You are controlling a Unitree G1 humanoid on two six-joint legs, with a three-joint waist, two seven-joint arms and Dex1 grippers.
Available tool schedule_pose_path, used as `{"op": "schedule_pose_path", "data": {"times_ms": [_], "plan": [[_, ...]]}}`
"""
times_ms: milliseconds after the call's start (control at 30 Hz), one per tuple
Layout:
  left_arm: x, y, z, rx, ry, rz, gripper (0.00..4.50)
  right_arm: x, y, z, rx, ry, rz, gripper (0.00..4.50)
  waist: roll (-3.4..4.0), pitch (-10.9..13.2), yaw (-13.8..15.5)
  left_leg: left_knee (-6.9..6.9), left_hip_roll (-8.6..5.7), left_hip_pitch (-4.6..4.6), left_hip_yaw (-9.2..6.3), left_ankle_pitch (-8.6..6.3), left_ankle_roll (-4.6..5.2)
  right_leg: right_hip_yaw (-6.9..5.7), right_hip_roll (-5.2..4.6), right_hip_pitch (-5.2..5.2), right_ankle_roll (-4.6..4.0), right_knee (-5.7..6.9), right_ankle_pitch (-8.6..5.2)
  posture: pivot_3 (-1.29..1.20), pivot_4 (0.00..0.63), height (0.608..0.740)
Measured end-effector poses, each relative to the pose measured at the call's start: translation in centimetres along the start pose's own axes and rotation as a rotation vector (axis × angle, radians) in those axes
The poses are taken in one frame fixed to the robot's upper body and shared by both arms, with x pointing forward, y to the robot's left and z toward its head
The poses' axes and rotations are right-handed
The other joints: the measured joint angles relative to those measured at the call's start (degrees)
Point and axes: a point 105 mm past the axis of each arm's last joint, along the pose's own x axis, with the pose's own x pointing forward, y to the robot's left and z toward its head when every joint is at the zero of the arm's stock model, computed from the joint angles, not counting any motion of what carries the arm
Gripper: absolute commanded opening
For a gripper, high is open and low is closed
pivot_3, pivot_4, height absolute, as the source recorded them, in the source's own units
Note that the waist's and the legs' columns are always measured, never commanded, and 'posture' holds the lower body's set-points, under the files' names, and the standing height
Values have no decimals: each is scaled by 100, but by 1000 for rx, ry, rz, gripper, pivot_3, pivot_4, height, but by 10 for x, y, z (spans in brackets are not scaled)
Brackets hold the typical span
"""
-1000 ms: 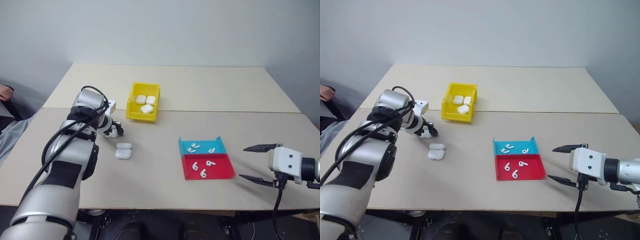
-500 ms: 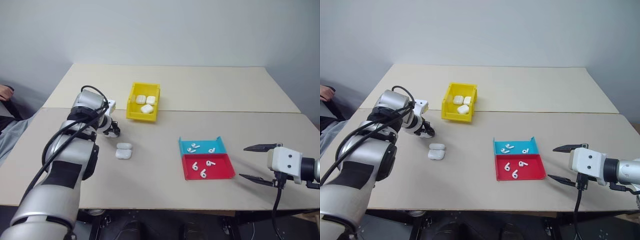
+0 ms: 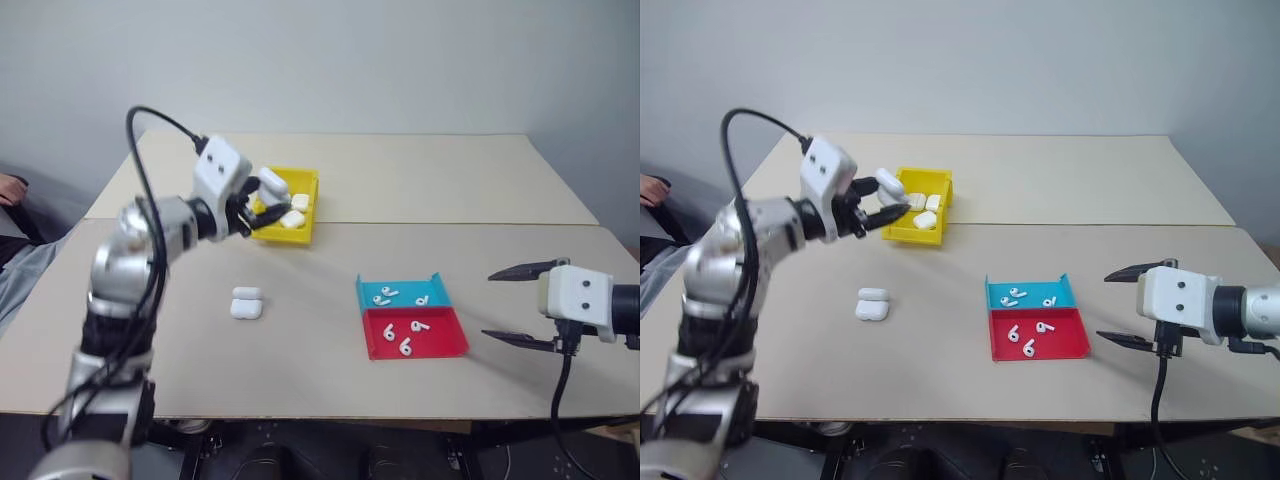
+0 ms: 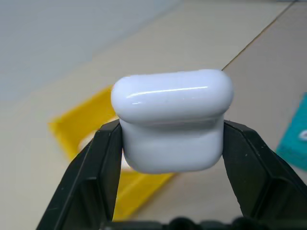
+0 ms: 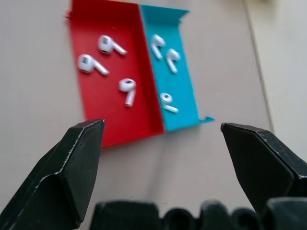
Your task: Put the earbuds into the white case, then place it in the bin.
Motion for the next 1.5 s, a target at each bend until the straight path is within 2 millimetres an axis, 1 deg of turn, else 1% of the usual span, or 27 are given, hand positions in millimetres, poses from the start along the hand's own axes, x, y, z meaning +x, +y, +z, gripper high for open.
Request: {"op": "schedule_pose_path", "data": {"times_ms": [67, 133, 200, 267, 300, 367, 467, 567, 633, 667, 733, 767, 867, 1000, 1233, 1267, 1300, 1500], "plan": [[-2, -21, -5, 30, -74, -83, 2805, 4, 5, 10, -40, 18, 82, 4500, 0, 0, 14, 0, -1, -2, -5, -3, 5, -5, 0, -1, -1, -2, 0, 0, 150, 740], [-4, -33, -6, 58, -126, -133, 2805, 11, 11, 13, -78, 42, 155, 4500, 2, -1, 20, 0, -2, -5, -4, -8, 13, -4, 0, 0, 0, -8, 0, 0, 150, 740], [-8, -51, -6, 56, -222, -183, 2805, 22, 12, 19, -127, 57, 204, 4500, 6, -4, 0, 6, -3, -7, -4, -11, 18, 8, -3, -4, 3, -12, 1, 0, 150, 740], [-12, -75, -18, 21, -245, -275, 2805, 30, 9, 24, -212, 77, 235, 4500, 7, -4, -27, 6, -2, -14, -7, -12, 19, 12, -2, -14, 4, -11, 0, 0, 150, 740], [-16, -83, -24, -5, -258, -306, 2805, 34, 8, 26, -281, 76, 243, 4500, 7, -4, -48, 6, 0, -14, -5, -11, 18, 11, 1, -14, 4, -10, 0, 0, 150, 740], [-23, -93, -31, -35, -303, -351, 2805, 45, 7, 27, -400, 74, 284, 4500, 7, -4, -49, 9, 1, -16, 6, -9, 14, 5, 2, -16, 5, -7, 0, 0, 150, 740], [-32, -103, -36, -22, -371, -404, 2805, 63, 6, 28, -558, 58, 372, 4500, 8, -5, -61, 11, 3, -14, 3, -9, 15, 1, 3, -14, 4, -3, 0, 0, 150, 740], [-39, -109, -40, -24, -374, -418, 2805, 74, 5, 29, -647, 49, 449, 4500, 10, -6, -58, 11, 2, -16, 3, -9, 15, 2, 3, -13, 4, -8, 0, 0, 150, 740], [-41, -111, -42, -35, -372, -416, 2805, 80, 4, 30, -684, 42, 471, 4500, 10, -6, -52, 15, 2, -21, 4, -9, 15, 1, 2, -15, 4, -10, 1, 0, 150, 740], [-43, -112, -43, -37, -372, -414, 2805, 83, 4, 32, -703, 33, 484, 4125, 10, -6, -51, 17, 3, -22, 6, -9, 16, 2, 1, -15, 4, -9, 1, 0, 150, 740], [-46, -114, -44, -32, -366, -407, 2805, 89, 5, 34, -753, 25, 523, 3710, 11, -6, -51, 18, 4, -22, 5, -11, 18, 0, 1, -15, 4, -8, 1, 0, 150, 740], [-49, -115, -45, -30, -358, -405, 2805, 92, 5, 35, -776, 20, 537, 3331, 11, -6, -56, 18, 5, -21, 6, -13, 21, -1, 2, -15, 4, -7, 1, 0, 150, 740], [-55, -119, -48, -39, -338, -391, 2805, 102, 6, 36, -825, 18, 568, 3331, 13, -7, -69, 18, 7, -19, 6, -14, 23, -1, 2, -17, 3, -2, 1, 0, 150, 740], [-56, -121, -46, -34, -336, -368, 2805, 109, 8, 33, -865, 22, 595, 3331, 14, -8, -53, 17, 7, -20, 6, -14, 23, -5, 2, -16, 2, -3, 1, 0, 150, 740], [-55, -117, -45, -14, -311, -334, 2805, 115, 15, 31, -905, 28, 650, 3331, 15, -9, -56, 17, 8, -19, 8, -14, 23, -5, 2, -16, 2, -2, 1, 0, 150, 740], [-56, -117, -45, -9, -301, -332, 2805, 117, 18, 31, -908, 27, 667, 2964, 15, -9, -59, 17, 8, -19, 8, -14, 24, -5, 2, -17, 1, -2, 1, 0, 150, 740], [-57, -118, -45, -5, -297, -331, 2805, 118, 20, 30, -911, 25, 678, 2822, 15, -9, -60, 16, 8, -19, 8, -14, 24, -4, 2, -17, 1, -3, 1, 0, 150, 740], [-55, -118, -46, -2, -283, -322, 2805, 119, 21, 29, -927, 25, 687, 2822, 16, -9, -58, 16, 8, -19, 8, -14, 24, -5, 2, -17, 1, -3, 1, 0, 150, 740]]}}
